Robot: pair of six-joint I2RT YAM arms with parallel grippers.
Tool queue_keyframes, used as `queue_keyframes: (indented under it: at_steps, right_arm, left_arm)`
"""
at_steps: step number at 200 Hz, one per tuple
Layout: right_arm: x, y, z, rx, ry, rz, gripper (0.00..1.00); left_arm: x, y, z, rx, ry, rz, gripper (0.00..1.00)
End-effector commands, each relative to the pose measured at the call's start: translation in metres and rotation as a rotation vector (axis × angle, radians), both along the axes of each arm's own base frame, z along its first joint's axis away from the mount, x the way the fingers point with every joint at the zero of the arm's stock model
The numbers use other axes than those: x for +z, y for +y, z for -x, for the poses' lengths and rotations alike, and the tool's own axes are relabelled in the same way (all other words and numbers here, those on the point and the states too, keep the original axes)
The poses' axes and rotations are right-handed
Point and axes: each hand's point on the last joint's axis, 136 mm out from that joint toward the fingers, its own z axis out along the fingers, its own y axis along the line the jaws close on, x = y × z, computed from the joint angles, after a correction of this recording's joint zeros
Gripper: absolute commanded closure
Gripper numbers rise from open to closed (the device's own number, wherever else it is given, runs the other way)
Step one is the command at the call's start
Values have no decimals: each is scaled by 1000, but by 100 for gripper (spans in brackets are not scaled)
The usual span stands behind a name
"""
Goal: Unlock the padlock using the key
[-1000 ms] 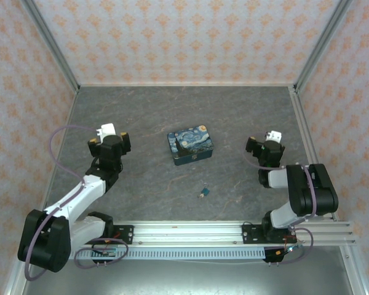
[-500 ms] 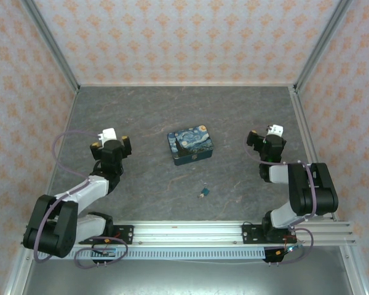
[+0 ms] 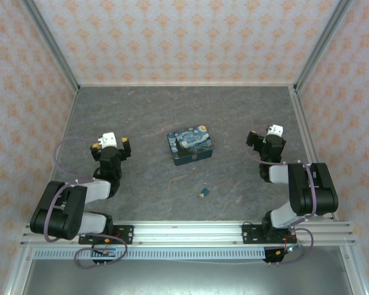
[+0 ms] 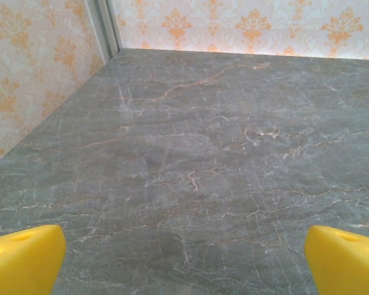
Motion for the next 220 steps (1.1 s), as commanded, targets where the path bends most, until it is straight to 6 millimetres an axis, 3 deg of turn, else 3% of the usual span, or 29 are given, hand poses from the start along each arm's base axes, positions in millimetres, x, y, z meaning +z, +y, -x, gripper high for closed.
queue_keyframes:
  at_steps: [1,63,105,123,220]
  right_arm:
    - [-2,-1,1,-1,5,-11,1]
    - [-1,0,0,-1,2,-11,1]
    - [-2,0,0,-1,5,-10,1]
    - [-1,0,0,-1,2,-11,1]
    - [-2,1,0,3,12,5,1]
  left_arm:
    - [17,2,-4,-2,-105,2,0]
    - [7,17,-6,30,-110,69,0]
    - [-8,11,-28,-13,24,75,0]
    - [-11,-7,-44,-112,89,50,0]
    - [-10,-8,-44,-111,91,42,0]
